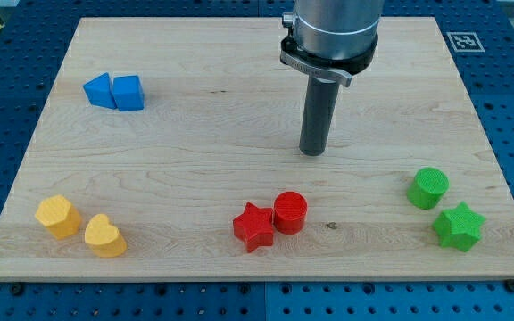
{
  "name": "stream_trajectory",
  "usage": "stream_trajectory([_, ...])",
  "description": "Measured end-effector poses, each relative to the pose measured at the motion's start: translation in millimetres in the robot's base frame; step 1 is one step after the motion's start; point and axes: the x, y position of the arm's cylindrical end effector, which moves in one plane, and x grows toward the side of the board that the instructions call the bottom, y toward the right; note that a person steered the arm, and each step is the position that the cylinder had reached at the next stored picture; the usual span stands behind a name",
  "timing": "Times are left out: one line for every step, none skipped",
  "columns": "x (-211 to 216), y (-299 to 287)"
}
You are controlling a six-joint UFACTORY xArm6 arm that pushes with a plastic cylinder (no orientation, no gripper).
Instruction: Move your arm diagonal to the yellow heart
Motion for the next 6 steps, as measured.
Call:
stream_trajectory([-5, 0])
stream_trajectory([-10, 0])
stream_trajectory([-12, 0])
stream_trajectory([-12, 0])
stream_trajectory([-13, -36])
stream_trajectory([-13, -111])
